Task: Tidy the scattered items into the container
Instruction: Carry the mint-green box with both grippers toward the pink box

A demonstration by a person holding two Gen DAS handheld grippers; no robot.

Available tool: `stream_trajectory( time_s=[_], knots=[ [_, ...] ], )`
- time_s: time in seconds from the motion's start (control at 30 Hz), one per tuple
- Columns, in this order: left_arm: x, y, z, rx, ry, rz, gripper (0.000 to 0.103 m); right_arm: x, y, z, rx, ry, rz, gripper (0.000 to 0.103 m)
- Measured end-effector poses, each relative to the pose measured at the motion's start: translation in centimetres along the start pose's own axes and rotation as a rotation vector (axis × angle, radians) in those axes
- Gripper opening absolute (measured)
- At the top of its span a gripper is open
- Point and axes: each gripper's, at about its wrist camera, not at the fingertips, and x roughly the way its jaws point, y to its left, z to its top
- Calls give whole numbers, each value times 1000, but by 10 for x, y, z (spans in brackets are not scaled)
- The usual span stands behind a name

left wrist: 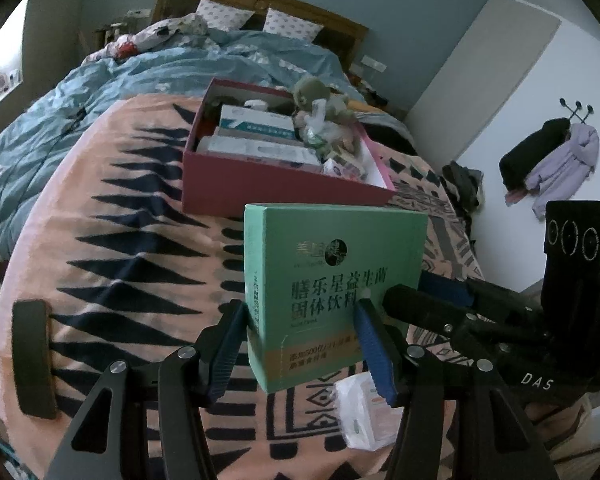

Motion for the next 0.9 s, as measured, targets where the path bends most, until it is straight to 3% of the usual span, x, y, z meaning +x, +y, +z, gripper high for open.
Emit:
stream_trajectory(
  time_s=[0.47, 0.7, 0.9],
  knots=[
    [-15, 1, 30, 152, 3, -92, 56, -22, 20, 12, 29, -124, -96, 42],
    [-17, 9, 42, 151, -4, -126, 56, -19, 29, 16, 68, -133, -124, 42],
    [-9, 2, 46, 118, -52, -117, 56, -20, 14, 26, 38, -125, -108, 42]
  ],
)
